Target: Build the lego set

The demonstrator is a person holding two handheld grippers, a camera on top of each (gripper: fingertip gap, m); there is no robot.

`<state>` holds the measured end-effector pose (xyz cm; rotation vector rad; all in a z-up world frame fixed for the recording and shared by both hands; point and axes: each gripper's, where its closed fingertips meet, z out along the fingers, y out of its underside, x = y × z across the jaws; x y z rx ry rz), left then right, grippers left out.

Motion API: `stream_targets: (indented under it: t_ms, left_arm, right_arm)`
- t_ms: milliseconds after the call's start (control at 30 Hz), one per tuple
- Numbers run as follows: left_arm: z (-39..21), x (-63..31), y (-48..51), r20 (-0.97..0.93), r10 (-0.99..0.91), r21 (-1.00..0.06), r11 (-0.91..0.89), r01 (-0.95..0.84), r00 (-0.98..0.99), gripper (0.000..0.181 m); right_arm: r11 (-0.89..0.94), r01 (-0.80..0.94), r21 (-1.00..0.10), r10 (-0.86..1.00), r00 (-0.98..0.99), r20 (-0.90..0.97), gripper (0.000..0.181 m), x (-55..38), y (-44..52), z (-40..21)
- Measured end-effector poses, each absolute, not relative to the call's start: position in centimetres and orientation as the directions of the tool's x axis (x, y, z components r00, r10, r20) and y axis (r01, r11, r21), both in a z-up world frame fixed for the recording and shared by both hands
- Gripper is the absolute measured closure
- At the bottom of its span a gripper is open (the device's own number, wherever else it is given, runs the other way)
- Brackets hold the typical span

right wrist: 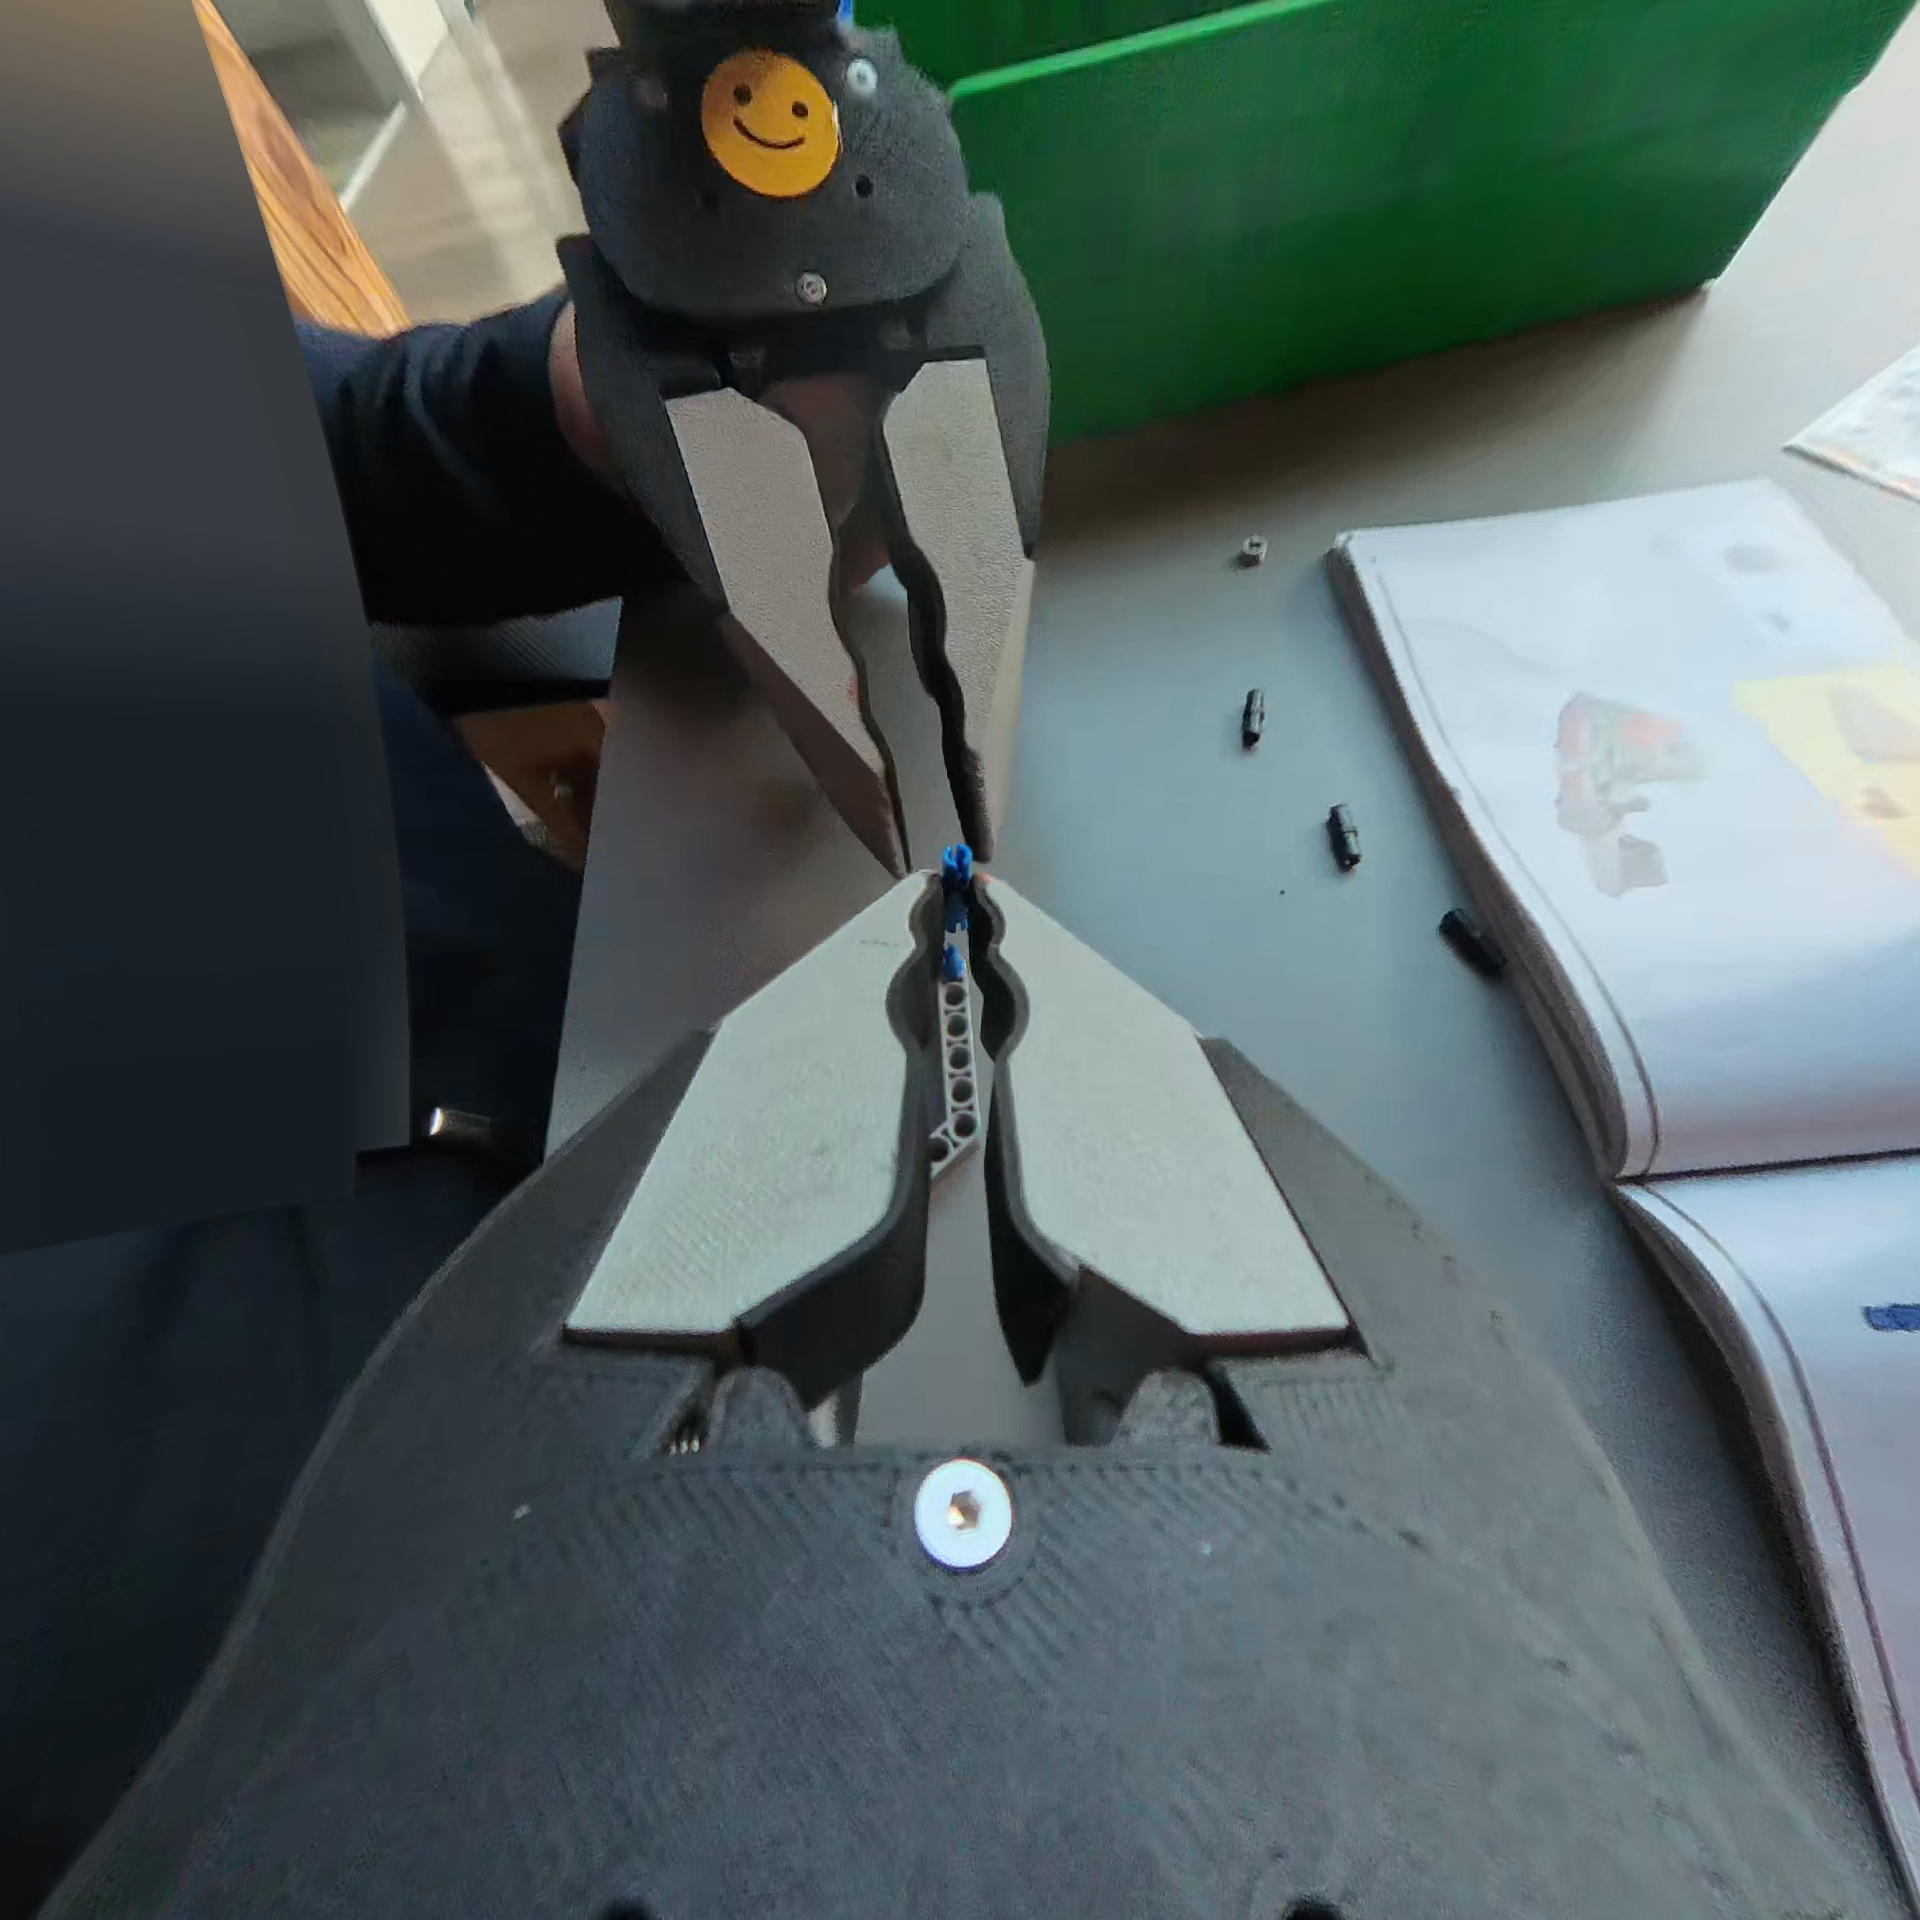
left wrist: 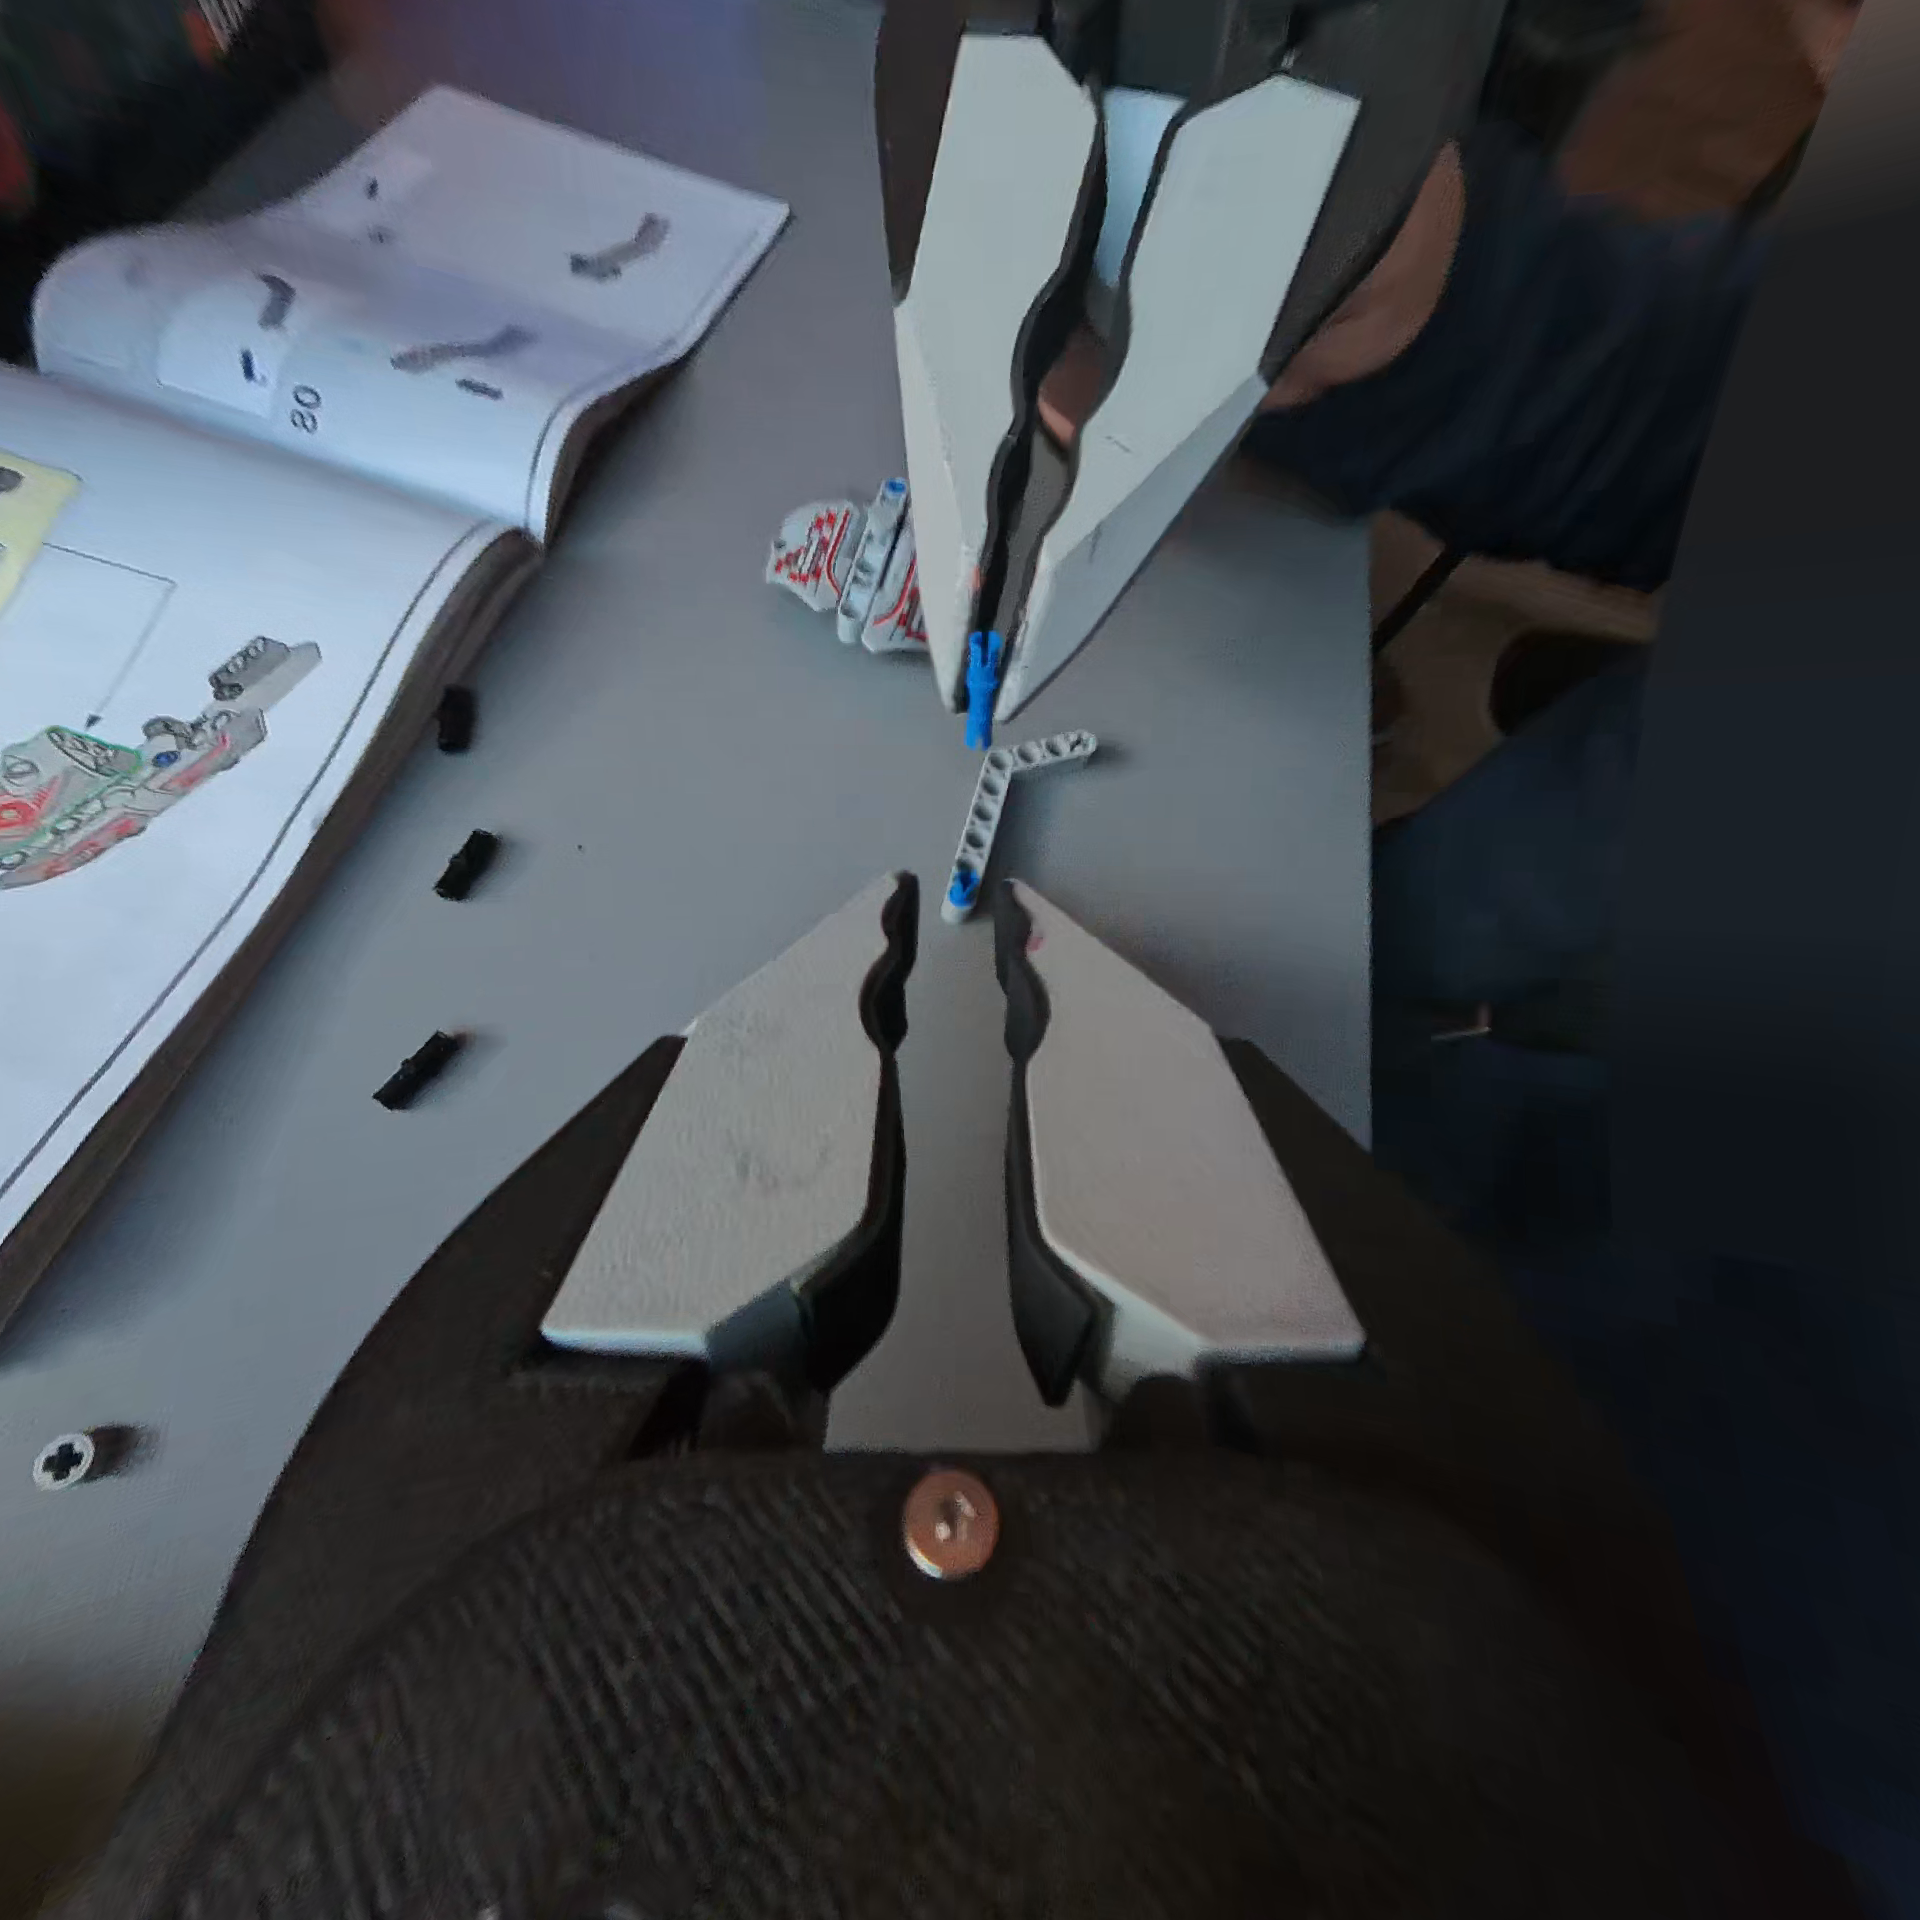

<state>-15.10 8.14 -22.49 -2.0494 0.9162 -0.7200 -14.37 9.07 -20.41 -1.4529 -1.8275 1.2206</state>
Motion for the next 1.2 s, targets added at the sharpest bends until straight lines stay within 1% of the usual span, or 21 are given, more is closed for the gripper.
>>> stream_targets:
  t_ms: [133,300,400,533,767,1200]
  left_arm:
    - [-24.3,-14.0,8.3,0.133,-0.82,-0.774,-0.436,-0.458,0.556,0.171]
    - [-25.1,-13.7,8.4,0.124,-0.83,-0.742,-0.441,-0.504,0.543,0.174]
    - [-24.6,-13.8,8.3,0.117,-0.834,-0.761,-0.424,-0.49,0.539,0.175]
    - [-23.2,-13.7,8.8,0.091,-0.835,-0.805,-0.382,-0.455,0.542,0.181]
    - [-22.4,-12.9,9.0,0.154,-0.845,-0.815,-0.402,-0.417,0.513,0.181]
    - [-22.8,-13.0,9.0,0.162,-0.839,-0.8,-0.42,-0.429,0.519,0.181]
  right_arm:
    - [0.106,0.57,-0.815,0.946,-0.31,-0.093,0.181,-14.8,8.2,-22.6]
    - [0.122,0.613,-0.781,0.946,-0.31,-0.095,0.181,-14.5,8.0,-24.1]
    - [0.124,0.609,-0.784,0.95,-0.302,-0.085,0.181,-14.3,8.2,-24.2]
    - [0.122,0.604,-0.787,0.947,-0.308,-0.089,0.181,-14.4,8.3,-24.6]
    - [0.133,0.583,-0.801,0.946,-0.315,-0.073,0.181,-14.5,8.5,-24.3]
    - [0.124,0.596,-0.793,0.943,-0.32,-0.093,0.181,-14.5,8.4,-24.5]
